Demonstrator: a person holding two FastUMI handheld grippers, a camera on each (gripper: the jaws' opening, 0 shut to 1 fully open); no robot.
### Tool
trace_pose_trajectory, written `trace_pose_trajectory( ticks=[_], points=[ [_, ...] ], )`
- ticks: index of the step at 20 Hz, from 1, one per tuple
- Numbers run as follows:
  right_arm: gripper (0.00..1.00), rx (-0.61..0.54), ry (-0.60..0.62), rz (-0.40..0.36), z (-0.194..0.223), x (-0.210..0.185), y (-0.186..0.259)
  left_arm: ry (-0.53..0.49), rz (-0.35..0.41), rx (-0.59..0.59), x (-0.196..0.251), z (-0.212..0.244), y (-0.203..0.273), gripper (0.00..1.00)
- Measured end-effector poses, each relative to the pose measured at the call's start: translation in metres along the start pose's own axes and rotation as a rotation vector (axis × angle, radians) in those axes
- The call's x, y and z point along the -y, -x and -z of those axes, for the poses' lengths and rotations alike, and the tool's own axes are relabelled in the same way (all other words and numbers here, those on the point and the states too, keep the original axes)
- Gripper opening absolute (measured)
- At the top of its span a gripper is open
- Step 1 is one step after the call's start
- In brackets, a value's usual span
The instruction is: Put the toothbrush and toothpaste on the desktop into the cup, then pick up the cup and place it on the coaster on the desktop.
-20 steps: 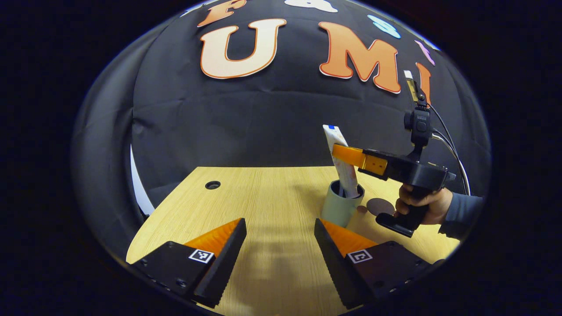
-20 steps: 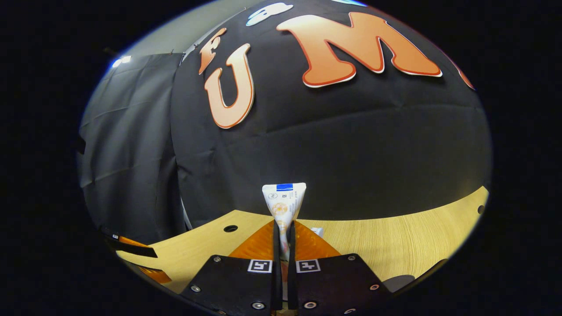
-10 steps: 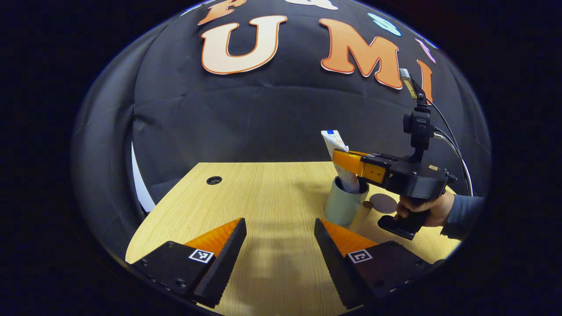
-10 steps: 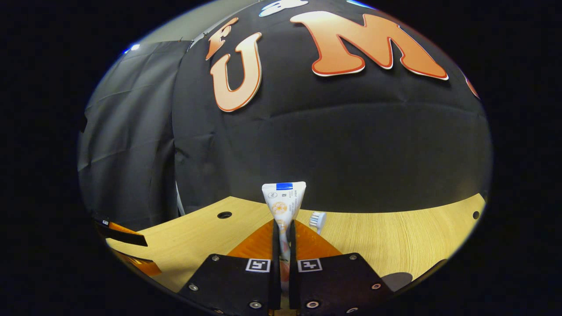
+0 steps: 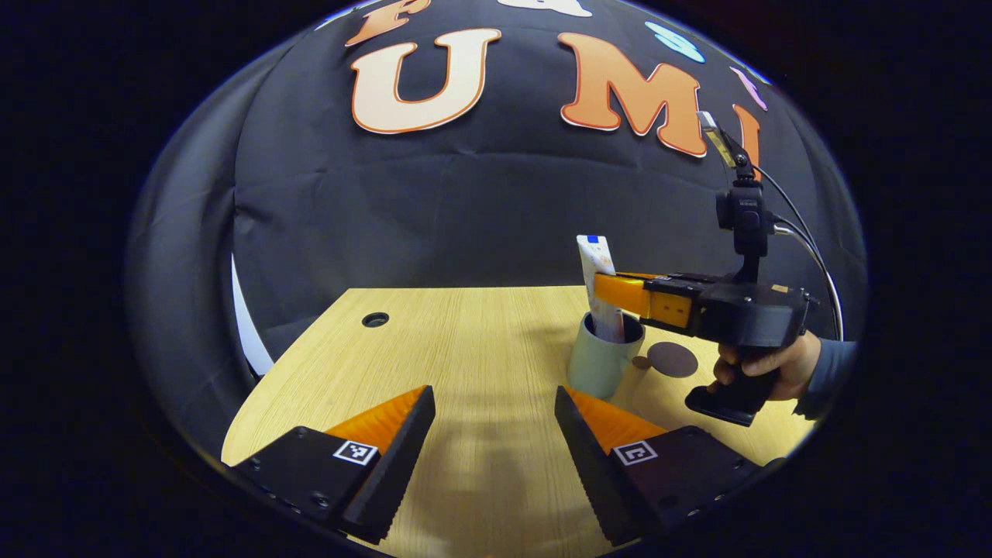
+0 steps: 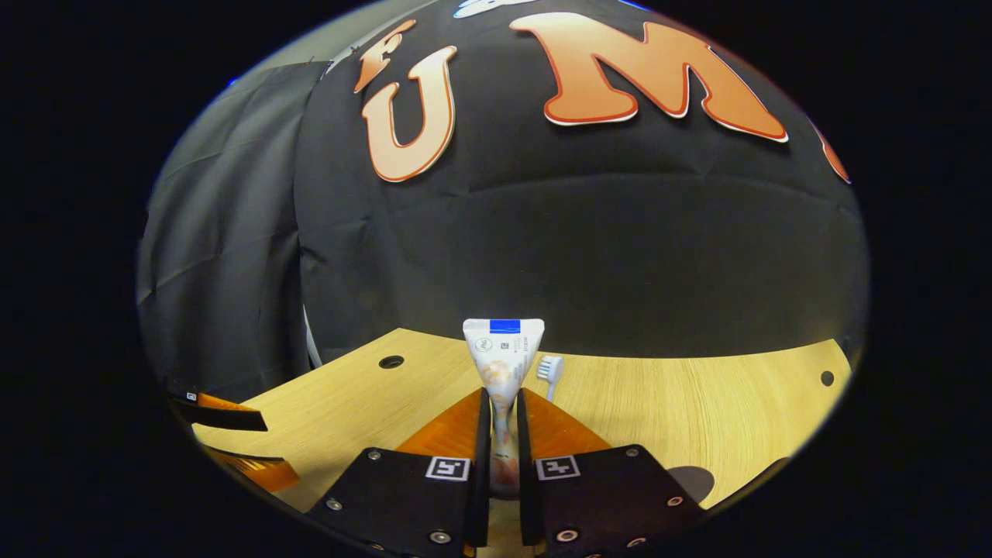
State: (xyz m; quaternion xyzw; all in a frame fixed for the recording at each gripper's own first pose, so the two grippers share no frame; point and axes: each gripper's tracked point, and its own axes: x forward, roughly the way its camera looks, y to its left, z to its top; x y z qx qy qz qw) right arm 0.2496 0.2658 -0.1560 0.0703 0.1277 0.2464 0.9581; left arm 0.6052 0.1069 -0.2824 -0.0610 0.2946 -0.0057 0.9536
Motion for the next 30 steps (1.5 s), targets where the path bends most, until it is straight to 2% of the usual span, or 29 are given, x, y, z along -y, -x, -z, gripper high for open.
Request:
trace_pose_trajectory(
  ticks=[4, 6, 7, 8, 10, 11, 14, 17, 19, 23, 25, 30],
  points=[
    [0.27, -0.088, -0.008, 0.022, 0.01, 0.007, 0.026, -0.012, 0.01, 0.011, 0.006, -0.004, 0.003, 0.94],
    [0.35, -0.095, 0.006, 0.039, 0.006, 0.013, 0.042, -0.015, 0.014, 0.013, 0.01, -0.007, 0.005, 0.94],
    [0.33, -0.095, 0.008, 0.047, 0.003, 0.016, 0.05, -0.015, 0.014, 0.013, 0.012, -0.009, 0.004, 0.94],
    [0.4, -0.097, 0.007, 0.051, 0.0, 0.019, 0.057, -0.013, 0.017, 0.013, 0.015, -0.011, 0.006, 0.94],
    [0.44, -0.103, 0.011, 0.061, -0.004, 0.022, 0.071, -0.008, 0.02, 0.011, 0.019, -0.013, 0.005, 0.94],
    [0.51, -0.104, 0.013, 0.067, -0.006, 0.025, 0.079, -0.006, 0.026, 0.006, 0.023, -0.014, 0.005, 0.94],
    [0.61, -0.101, 0.002, 0.079, -0.017, 0.031, 0.101, 0.001, 0.042, 0.002, 0.038, -0.02, 0.005, 0.96],
    [0.81, -0.078, -0.014, 0.089, -0.03, 0.037, 0.125, -0.017, 0.069, -0.007, 0.061, -0.025, 0.002, 0.96],
    [0.88, -0.071, -0.009, 0.102, -0.038, 0.042, 0.141, -0.036, 0.092, -0.015, 0.077, -0.026, 0.001, 0.96],
    [0.92, -0.04, -0.012, 0.133, -0.055, 0.057, 0.172, -0.05, 0.126, -0.072, 0.11, -0.02, -0.008, 0.96],
    [0.92, -0.025, -0.009, 0.148, -0.064, 0.064, 0.186, -0.018, 0.136, -0.12, 0.12, -0.013, -0.016, 0.96],
    [0.92, 0.038, 0.017, 0.186, -0.088, 0.079, 0.217, 0.01, 0.123, -0.242, 0.128, 0.004, -0.039, 0.97]
  ],
)
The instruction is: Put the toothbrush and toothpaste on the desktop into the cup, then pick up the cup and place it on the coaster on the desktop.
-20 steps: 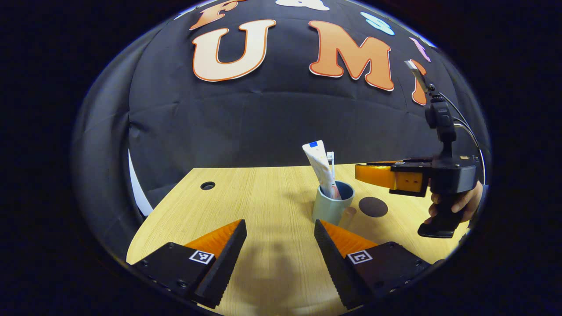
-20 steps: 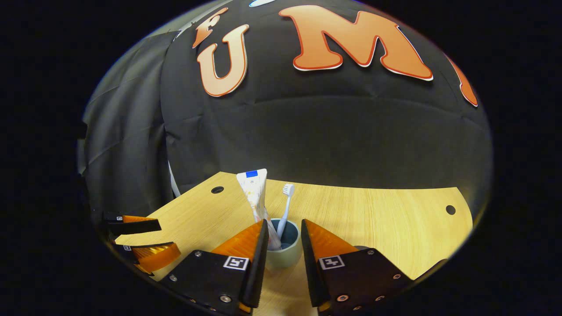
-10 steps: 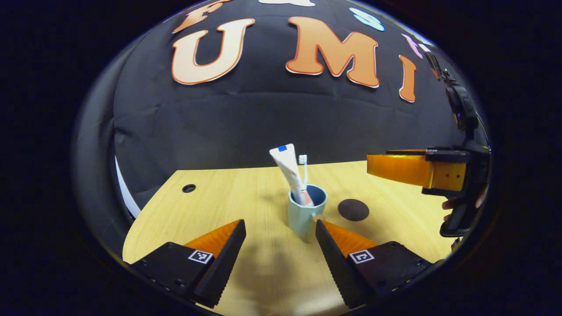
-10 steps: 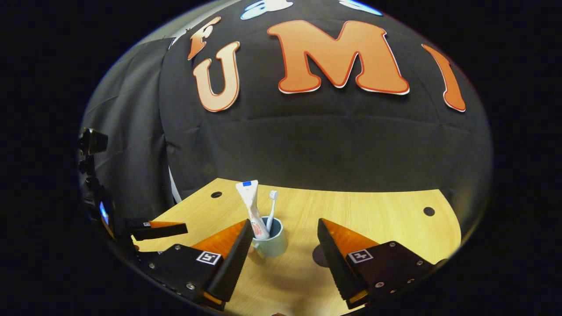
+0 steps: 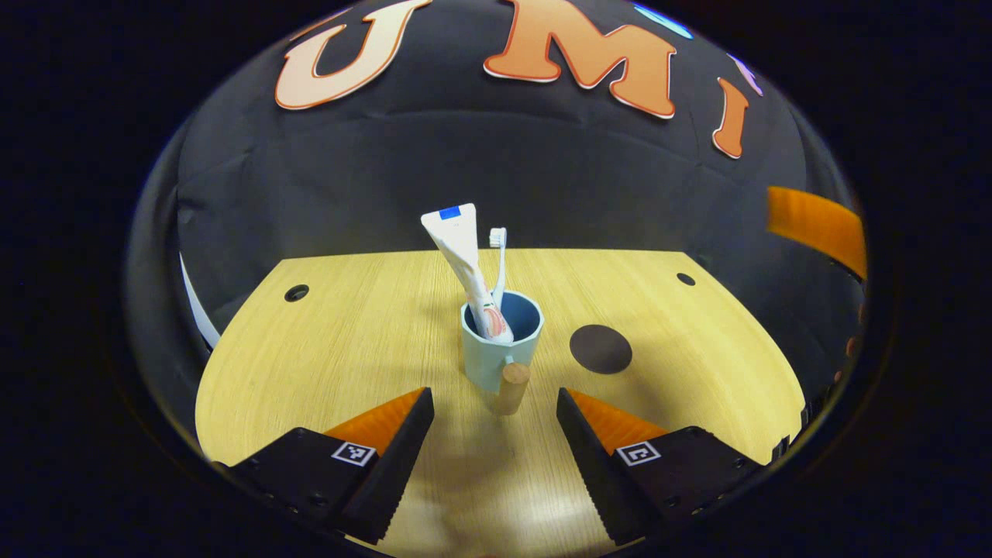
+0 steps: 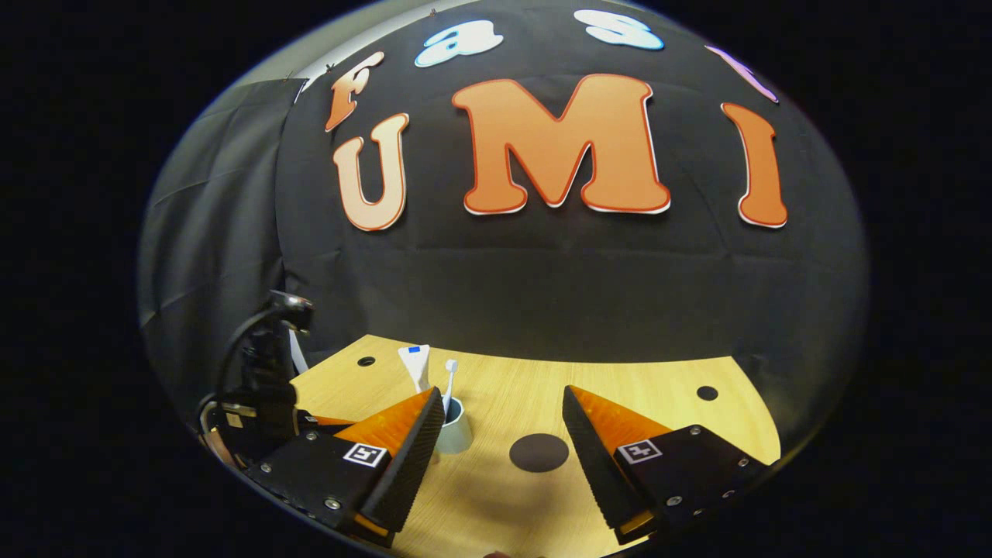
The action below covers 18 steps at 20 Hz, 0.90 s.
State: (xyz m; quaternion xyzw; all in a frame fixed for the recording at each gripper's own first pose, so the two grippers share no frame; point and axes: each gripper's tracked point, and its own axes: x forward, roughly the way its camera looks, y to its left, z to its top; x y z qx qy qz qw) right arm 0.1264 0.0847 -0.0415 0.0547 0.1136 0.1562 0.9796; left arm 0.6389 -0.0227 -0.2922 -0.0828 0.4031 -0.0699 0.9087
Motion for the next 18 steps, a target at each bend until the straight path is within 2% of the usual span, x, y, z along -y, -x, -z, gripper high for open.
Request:
trace_pose_trajectory(
  ticks=[4, 10, 13, 18],
  points=[
    [0.93, 0.024, -0.014, 0.017, -0.01, 0.015, 0.016, 0.052, 0.008, -0.089, 0.005, 0.005, -0.019, 0.97],
    [0.93, 0.056, -0.001, 0.041, -0.025, 0.035, 0.033, 0.037, -0.02, -0.165, 0.006, -0.002, -0.045, 0.98],
    [0.93, 0.063, -0.025, 0.045, -0.029, 0.042, 0.039, 0.022, -0.02, -0.265, 0.011, 0.013, -0.056, 0.98],
    [0.92, 0.105, -0.001, 0.067, -0.047, 0.054, 0.047, 0.031, -0.036, -0.337, 0.011, 0.019, -0.065, 0.98]
  ],
)
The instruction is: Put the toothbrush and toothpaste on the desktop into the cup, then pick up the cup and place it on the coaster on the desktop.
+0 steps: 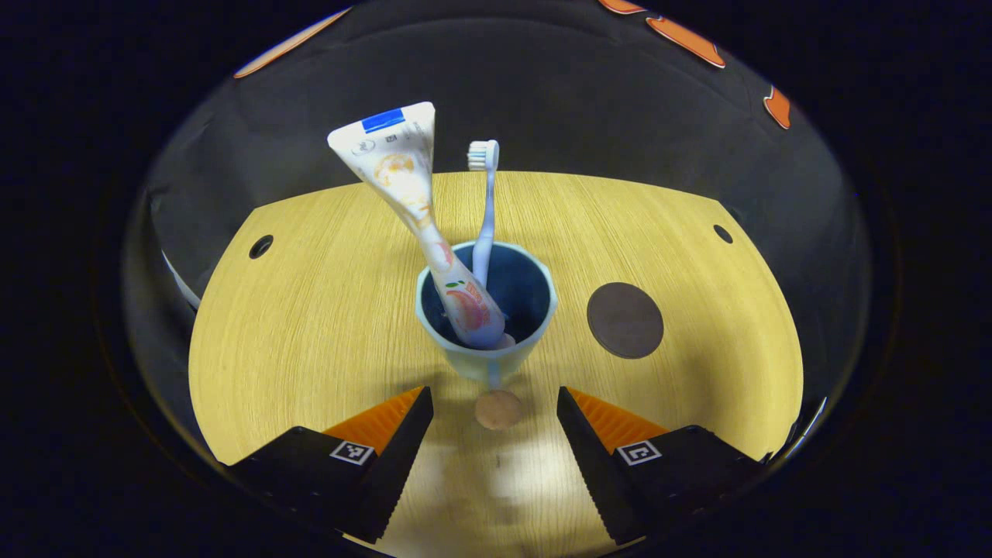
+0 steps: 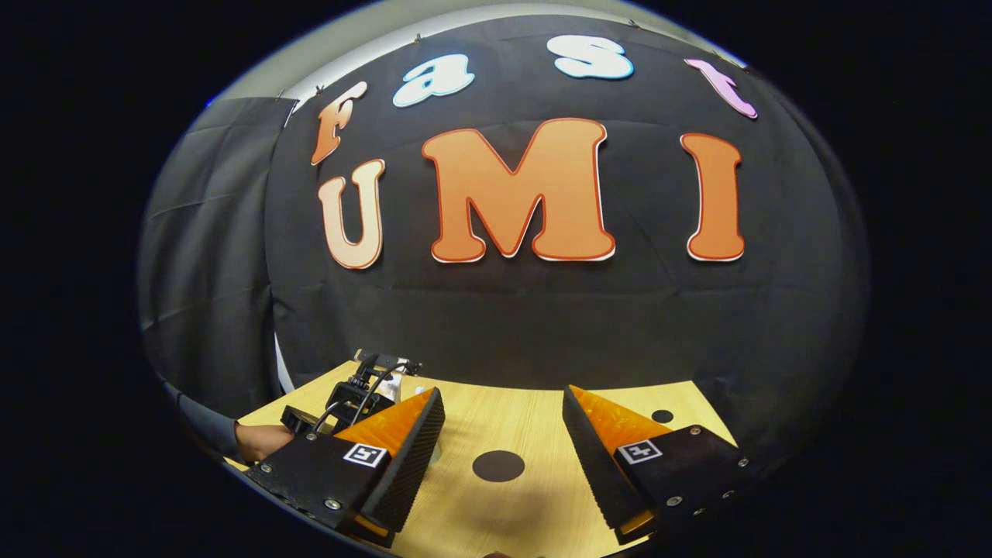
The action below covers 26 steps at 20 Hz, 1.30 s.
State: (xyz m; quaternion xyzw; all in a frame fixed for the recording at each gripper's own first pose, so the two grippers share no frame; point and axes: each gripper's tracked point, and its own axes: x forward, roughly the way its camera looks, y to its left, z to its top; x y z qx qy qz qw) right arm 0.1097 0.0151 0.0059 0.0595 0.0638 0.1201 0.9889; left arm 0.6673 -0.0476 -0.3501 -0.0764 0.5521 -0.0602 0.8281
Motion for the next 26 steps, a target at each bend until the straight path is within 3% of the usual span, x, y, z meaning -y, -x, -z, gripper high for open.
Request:
trace_pose_trajectory(
  ticks=[5, 9, 10, 12, 14, 15, 26],
  points=[
    [0.93, 0.002, -0.001, 0.013, -0.001, 0.007, 0.004, 0.01, -0.015, -0.033, -0.003, -0.007, -0.006, 0.96],
    [0.93, -0.006, -0.005, 0.02, 0.003, 0.009, 0.007, -0.024, -0.028, -0.039, -0.002, -0.015, -0.014, 0.71],
    [0.93, -0.006, -0.006, 0.019, 0.004, 0.008, 0.007, -0.032, -0.035, -0.044, -0.005, -0.016, -0.015, 0.58],
    [0.93, -0.019, -0.025, 0.006, 0.007, 0.006, 0.009, -0.029, -0.041, -0.053, -0.006, -0.011, -0.016, 0.52],
    [0.93, -0.016, -0.034, 0.005, 0.007, 0.005, 0.011, -0.022, -0.043, -0.06, -0.008, -0.008, -0.012, 0.33],
    [0.93, -0.017, -0.029, 0.009, 0.008, 0.006, 0.012, -0.026, -0.041, -0.061, -0.007, -0.01, -0.014, 0.28],
    [0.93, -0.047, -0.012, 0.021, 0.019, 0.011, 0.018, 0.015, 0.002, -0.034, -0.003, -0.012, -0.012, 0.24]
  ],
)
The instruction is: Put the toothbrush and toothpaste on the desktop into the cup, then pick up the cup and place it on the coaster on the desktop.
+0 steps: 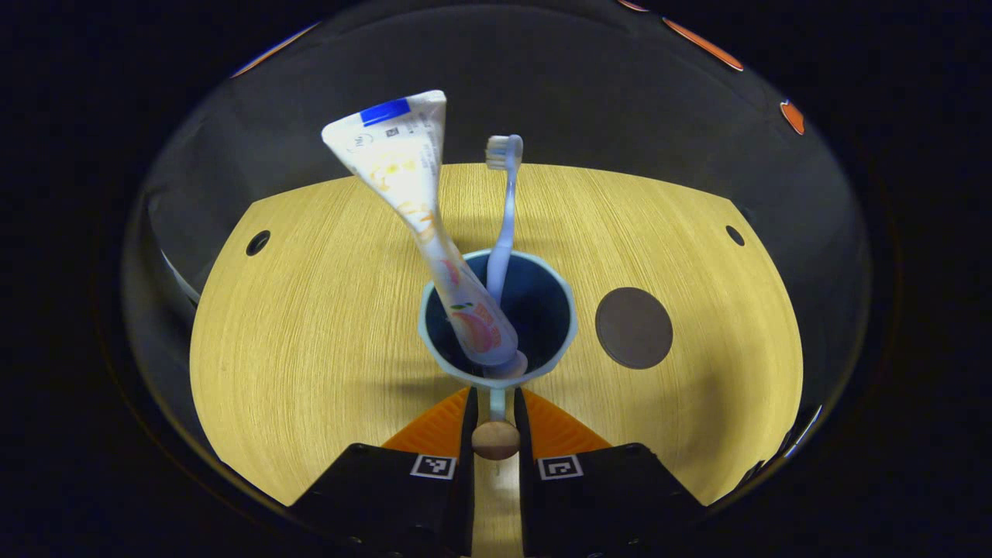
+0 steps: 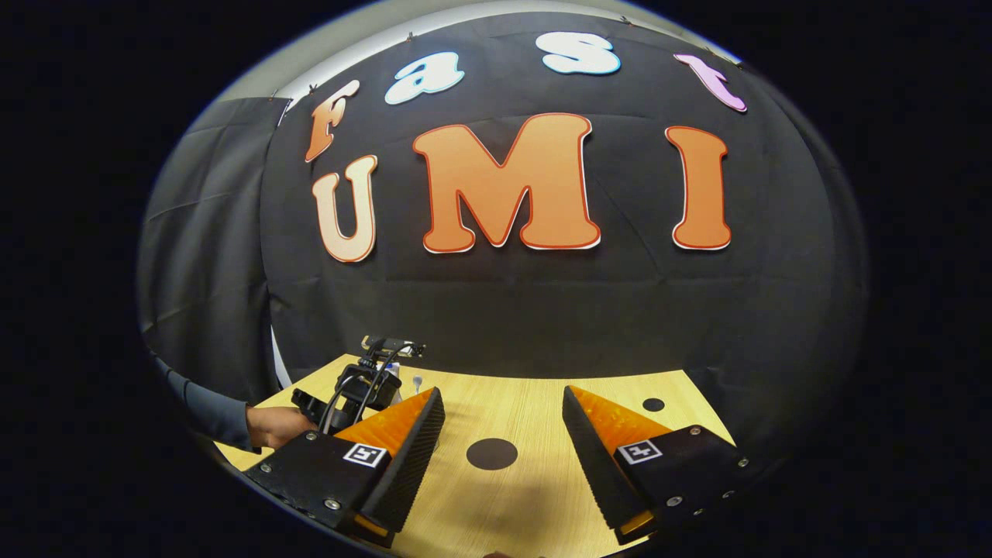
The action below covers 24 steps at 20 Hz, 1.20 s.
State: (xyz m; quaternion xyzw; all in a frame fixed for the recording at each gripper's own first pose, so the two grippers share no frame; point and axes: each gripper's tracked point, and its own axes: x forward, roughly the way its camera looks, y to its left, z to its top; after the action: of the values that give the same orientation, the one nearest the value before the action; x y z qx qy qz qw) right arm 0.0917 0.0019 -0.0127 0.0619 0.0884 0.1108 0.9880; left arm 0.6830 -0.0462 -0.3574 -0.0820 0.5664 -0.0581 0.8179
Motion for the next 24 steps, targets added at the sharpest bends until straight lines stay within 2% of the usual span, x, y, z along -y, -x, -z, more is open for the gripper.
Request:
trace_pose_trajectory(
  ticks=[6, 10, 12, 17, 24],
  points=[
    [0.93, -0.015, 0.018, 0.013, 0.004, 0.007, 0.006, 0.0, 0.03, 0.039, 0.0, -0.005, 0.004, 0.24],
    [0.93, -0.02, 0.015, 0.026, 0.006, 0.013, 0.008, -0.051, 0.021, 0.108, -0.005, -0.021, 0.02, 0.24],
    [0.93, -0.024, 0.003, 0.027, 0.008, 0.014, 0.008, -0.065, 0.007, 0.086, -0.004, -0.015, 0.023, 0.2],
    [0.93, -0.032, 0.002, 0.034, 0.013, 0.017, 0.009, -0.062, 0.012, 0.045, -0.005, -0.012, 0.016, 0.2],
    [0.92, -0.032, 0.002, 0.04, 0.013, 0.019, 0.009, -0.079, 0.007, 0.012, -0.01, -0.015, 0.008, 0.27]
  ],
)
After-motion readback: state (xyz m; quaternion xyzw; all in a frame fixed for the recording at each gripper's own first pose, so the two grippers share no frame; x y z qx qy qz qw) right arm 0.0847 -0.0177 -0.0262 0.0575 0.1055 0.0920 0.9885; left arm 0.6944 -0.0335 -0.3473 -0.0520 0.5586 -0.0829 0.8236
